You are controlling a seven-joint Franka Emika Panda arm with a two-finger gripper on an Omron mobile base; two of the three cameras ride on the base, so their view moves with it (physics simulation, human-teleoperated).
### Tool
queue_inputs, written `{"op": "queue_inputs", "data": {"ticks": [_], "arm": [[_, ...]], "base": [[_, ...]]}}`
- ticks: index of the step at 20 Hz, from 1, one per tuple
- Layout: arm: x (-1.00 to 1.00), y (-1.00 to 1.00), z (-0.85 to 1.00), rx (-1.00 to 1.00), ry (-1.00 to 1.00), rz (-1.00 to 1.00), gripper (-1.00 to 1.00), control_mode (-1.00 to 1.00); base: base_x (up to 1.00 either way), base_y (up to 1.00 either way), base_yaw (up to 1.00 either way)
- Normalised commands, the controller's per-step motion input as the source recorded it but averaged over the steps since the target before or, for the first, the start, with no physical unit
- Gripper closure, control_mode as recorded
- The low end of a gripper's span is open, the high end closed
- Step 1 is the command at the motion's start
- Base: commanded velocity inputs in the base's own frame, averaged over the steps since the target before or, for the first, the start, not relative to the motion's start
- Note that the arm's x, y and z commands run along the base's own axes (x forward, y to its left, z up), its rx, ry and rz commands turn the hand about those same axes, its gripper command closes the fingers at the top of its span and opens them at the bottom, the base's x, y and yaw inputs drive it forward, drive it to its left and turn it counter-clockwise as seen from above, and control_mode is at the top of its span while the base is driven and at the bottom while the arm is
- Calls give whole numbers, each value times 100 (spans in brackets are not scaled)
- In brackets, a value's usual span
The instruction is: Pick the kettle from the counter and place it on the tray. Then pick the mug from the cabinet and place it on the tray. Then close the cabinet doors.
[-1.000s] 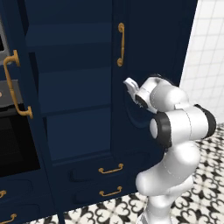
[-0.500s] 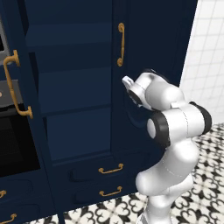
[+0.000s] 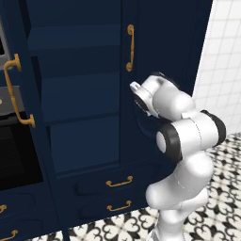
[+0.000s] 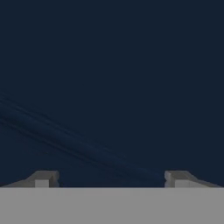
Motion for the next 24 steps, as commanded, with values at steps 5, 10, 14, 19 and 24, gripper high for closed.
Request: {"op": "queue_inputs", "data": {"ticks": [5, 10, 14, 19, 24], "arm": [[-71, 0, 23, -7, 0, 0, -100, -100], [-71, 0, 36, -12, 7, 0, -100, -100], [-72, 0, 38, -14, 24, -1, -100, -100], [-62, 0, 48, -6, 42, -4, -100, -100], [-43, 0, 63, 0, 59, -9, -100, -100]], "base": [[0, 0, 0], [0, 0, 0], [0, 0, 0], [0, 0, 0], [0, 0, 0]]}}
